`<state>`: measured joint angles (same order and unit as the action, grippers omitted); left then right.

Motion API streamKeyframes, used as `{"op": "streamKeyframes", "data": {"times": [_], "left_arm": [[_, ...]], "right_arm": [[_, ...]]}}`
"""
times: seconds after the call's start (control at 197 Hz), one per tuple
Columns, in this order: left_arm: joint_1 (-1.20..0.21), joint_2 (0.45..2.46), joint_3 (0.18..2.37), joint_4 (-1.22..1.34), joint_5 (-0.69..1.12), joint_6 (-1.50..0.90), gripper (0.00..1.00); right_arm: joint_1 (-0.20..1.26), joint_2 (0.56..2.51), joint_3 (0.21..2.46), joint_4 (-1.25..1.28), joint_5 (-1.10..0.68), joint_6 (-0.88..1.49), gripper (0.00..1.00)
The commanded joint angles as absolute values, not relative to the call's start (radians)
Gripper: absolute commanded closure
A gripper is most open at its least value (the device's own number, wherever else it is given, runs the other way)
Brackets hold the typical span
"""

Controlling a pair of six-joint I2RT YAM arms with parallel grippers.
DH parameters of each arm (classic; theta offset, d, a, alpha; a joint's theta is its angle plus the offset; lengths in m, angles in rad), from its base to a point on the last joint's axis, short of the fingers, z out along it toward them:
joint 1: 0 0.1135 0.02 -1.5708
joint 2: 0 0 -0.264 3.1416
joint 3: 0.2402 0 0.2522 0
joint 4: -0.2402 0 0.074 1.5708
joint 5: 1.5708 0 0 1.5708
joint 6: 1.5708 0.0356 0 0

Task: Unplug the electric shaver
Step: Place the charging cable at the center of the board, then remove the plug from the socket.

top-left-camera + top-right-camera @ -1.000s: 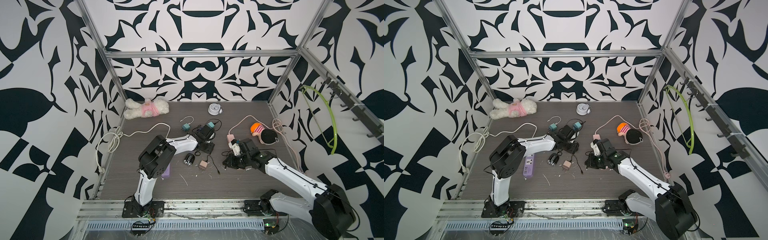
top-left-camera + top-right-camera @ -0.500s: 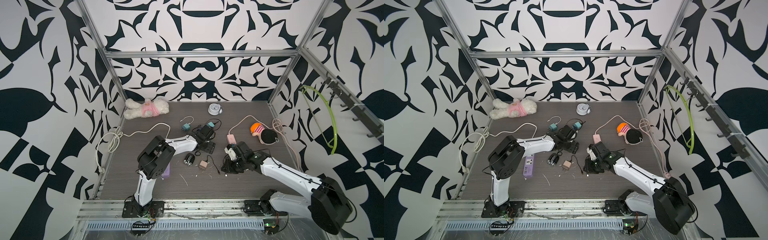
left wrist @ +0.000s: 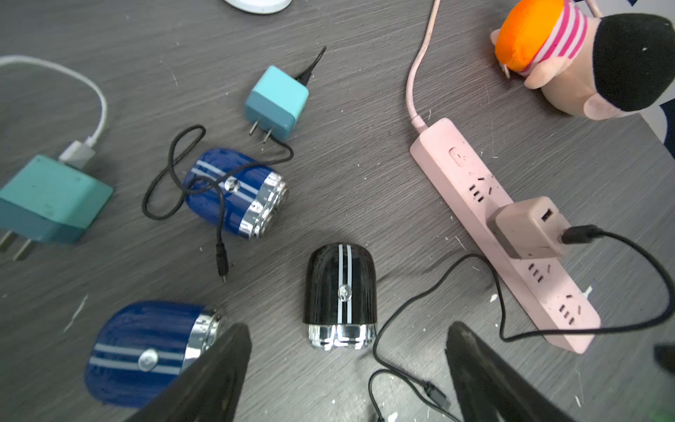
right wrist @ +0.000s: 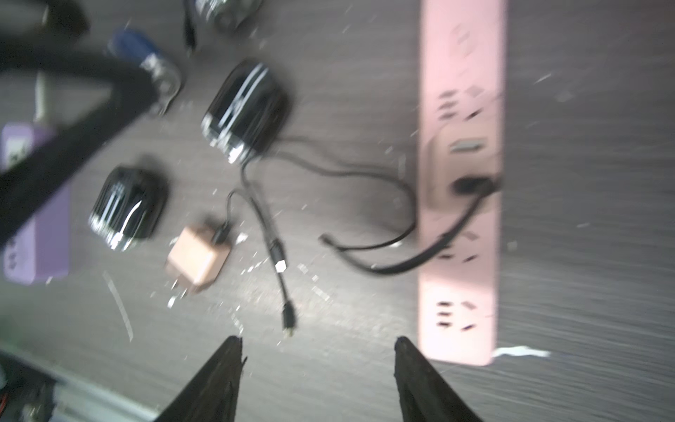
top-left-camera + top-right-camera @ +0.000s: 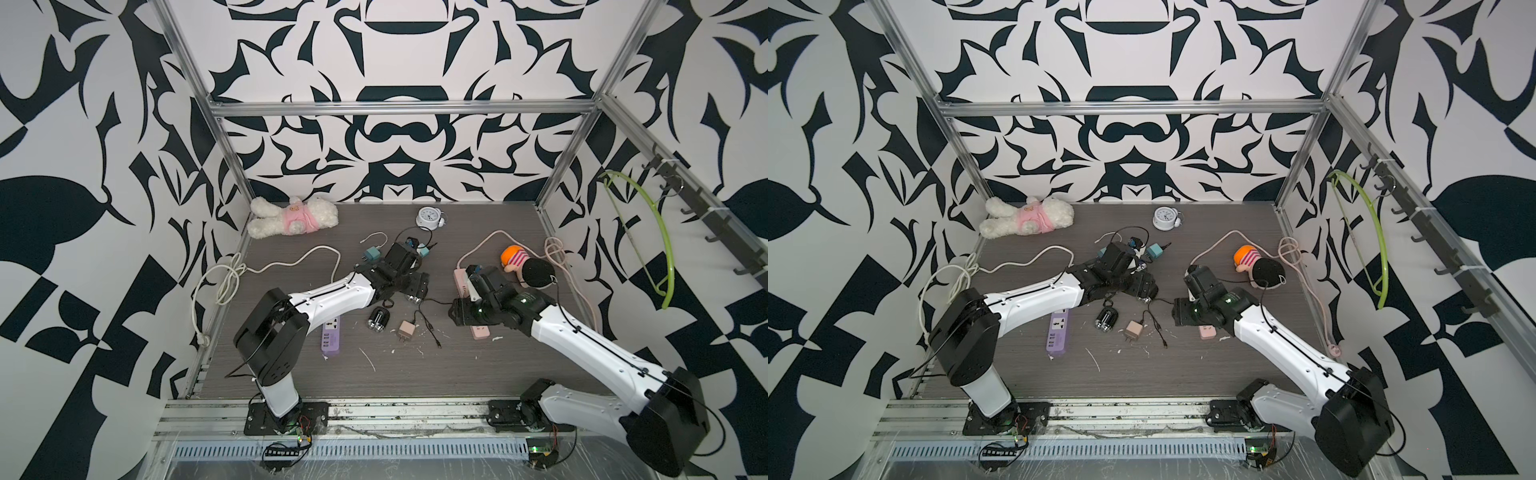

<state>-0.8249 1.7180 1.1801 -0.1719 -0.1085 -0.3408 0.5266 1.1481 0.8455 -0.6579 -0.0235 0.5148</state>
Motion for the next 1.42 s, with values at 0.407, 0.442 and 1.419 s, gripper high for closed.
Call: {"op": "streamKeyframes", "data": {"times": [0.407,0.442,1.419], "left_arm": [[-0.840,1.624,1.042,-0.121,-0.099,-0.422,0.14],[-0.844,1.616,1.038,-0.123,-0.102,-0.423,0.14],[-0.853,1.547,0.974,-0.060,-0.092,-0.455,0.13]], "right_arm": [[0.424,1.406,1.032,-0.667,0.159,0.375,0.33],[0.420,1.418,1.030,-0.663,0.162,0.373,0.33],[0.382,1.510,0.960,-0.609,0.097,0.369,0.69]]}}
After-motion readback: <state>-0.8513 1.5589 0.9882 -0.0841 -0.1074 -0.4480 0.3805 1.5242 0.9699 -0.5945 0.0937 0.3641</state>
